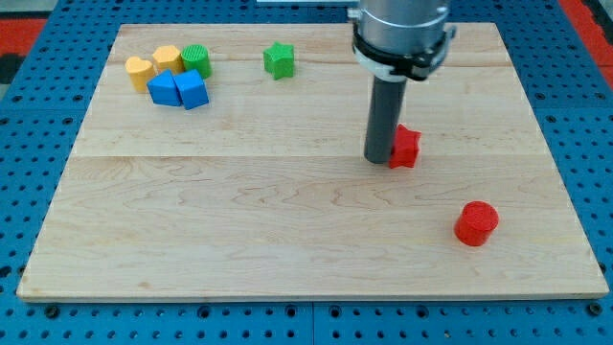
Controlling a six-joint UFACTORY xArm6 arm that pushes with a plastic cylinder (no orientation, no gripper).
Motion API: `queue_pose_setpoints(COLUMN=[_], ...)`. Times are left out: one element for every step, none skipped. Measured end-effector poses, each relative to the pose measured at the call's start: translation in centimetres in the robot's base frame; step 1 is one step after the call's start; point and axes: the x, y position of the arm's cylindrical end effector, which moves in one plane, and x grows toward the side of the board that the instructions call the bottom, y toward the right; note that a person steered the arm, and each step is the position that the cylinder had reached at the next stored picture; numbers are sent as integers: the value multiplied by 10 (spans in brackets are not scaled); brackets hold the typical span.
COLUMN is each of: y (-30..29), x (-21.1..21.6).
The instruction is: Push the red star above the red circle
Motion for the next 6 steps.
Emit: queue_pose_setpoints(y=[-26, -14, 23, 13, 16, 45], x=[-36, -56, -25, -7, -4, -2])
